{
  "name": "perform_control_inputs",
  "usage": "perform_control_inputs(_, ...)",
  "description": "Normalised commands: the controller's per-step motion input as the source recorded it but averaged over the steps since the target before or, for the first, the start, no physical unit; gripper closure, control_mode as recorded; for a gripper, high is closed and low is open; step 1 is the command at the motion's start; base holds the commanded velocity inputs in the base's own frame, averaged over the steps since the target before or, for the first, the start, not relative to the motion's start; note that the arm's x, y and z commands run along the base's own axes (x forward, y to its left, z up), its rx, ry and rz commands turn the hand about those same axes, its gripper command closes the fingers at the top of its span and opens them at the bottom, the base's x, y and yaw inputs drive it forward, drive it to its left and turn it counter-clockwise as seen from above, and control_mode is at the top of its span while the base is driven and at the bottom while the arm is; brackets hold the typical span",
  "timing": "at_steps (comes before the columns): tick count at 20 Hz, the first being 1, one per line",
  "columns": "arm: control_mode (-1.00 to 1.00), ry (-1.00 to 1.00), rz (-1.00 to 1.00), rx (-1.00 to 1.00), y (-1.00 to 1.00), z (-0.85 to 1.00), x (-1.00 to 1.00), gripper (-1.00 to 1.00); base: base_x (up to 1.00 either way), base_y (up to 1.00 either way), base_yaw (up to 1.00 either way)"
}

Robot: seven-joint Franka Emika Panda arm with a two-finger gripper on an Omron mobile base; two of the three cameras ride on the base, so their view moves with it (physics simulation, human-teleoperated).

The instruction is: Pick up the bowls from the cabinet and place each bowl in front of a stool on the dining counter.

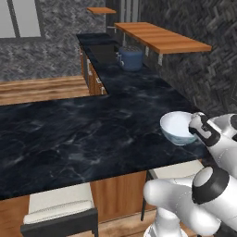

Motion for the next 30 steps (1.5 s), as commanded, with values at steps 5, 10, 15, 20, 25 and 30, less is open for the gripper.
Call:
perform_control_inputs(5,-1.00,0.00,0.00,0.00,-0.11,-0.25,0.18,1.00,0.00,0.00,0.00)
perform_control_inputs(10,-1.00,0.01,0.00,0.00,-0.15,-0.23,0.18,1.00,0.00,0.00,0.00)
perform_control_inputs(15,-1.00,0.01,0.00,0.00,-0.18,-0.21,0.16,1.00,0.00,0.00,0.00)
perform_control_inputs(20,-1.00,0.01,0.00,0.00,-0.09,-0.21,0.22,1.00,0.00,0.00,0.00)
perform_control_inputs(25,-1.00,0.01,0.00,0.00,-0.03,-0.20,0.29,1.00,0.00,0.00,0.00)
perform_control_inputs(30,-1.00,0.00,0.00,0.00,-0.01,-0.26,0.25,1.00,0.00,0.00,0.00)
